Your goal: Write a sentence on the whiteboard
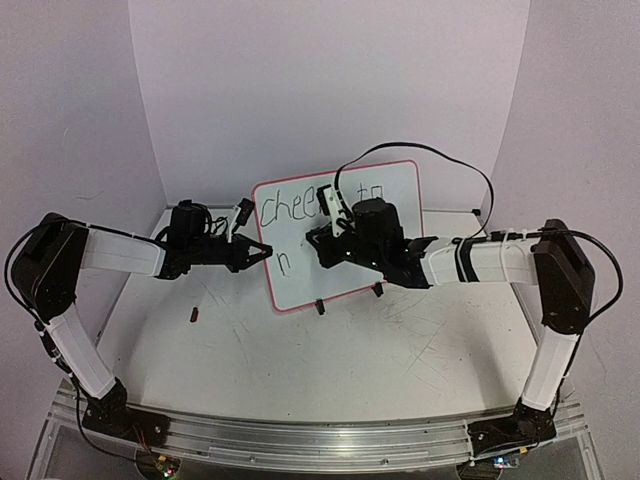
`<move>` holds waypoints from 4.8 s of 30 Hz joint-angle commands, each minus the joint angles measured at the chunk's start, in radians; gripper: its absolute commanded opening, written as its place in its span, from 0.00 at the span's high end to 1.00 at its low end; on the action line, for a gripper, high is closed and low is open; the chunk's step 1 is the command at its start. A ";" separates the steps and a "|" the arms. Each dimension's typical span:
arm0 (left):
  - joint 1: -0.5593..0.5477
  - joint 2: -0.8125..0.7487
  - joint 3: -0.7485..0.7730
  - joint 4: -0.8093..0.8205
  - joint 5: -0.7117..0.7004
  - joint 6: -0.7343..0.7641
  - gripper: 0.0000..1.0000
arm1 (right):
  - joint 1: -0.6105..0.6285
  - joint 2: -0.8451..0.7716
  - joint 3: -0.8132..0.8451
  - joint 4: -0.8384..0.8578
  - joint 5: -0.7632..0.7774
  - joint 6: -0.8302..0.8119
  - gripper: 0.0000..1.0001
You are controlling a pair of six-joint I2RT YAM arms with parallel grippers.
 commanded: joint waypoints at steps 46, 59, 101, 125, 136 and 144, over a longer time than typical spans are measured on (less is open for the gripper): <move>0.015 -0.004 0.030 -0.002 -0.129 0.092 1.00 | 0.017 0.041 0.043 0.048 0.202 -0.015 1.00; 0.015 -0.003 0.033 -0.003 -0.127 0.092 1.00 | 0.023 0.079 0.070 0.049 0.101 -0.013 1.00; 0.015 -0.015 0.022 -0.004 -0.127 0.092 1.00 | 0.038 0.086 -0.023 0.005 0.140 0.026 1.00; 0.014 -0.011 0.026 -0.006 -0.123 0.115 1.00 | 0.010 0.014 -0.010 0.098 0.059 -0.010 1.00; 0.015 -0.009 0.031 -0.008 -0.123 0.118 1.00 | 0.010 0.027 -0.012 0.080 0.075 -0.023 1.00; 0.015 -0.011 0.031 -0.009 -0.123 0.119 1.00 | 0.010 0.050 0.005 0.079 0.109 -0.031 1.00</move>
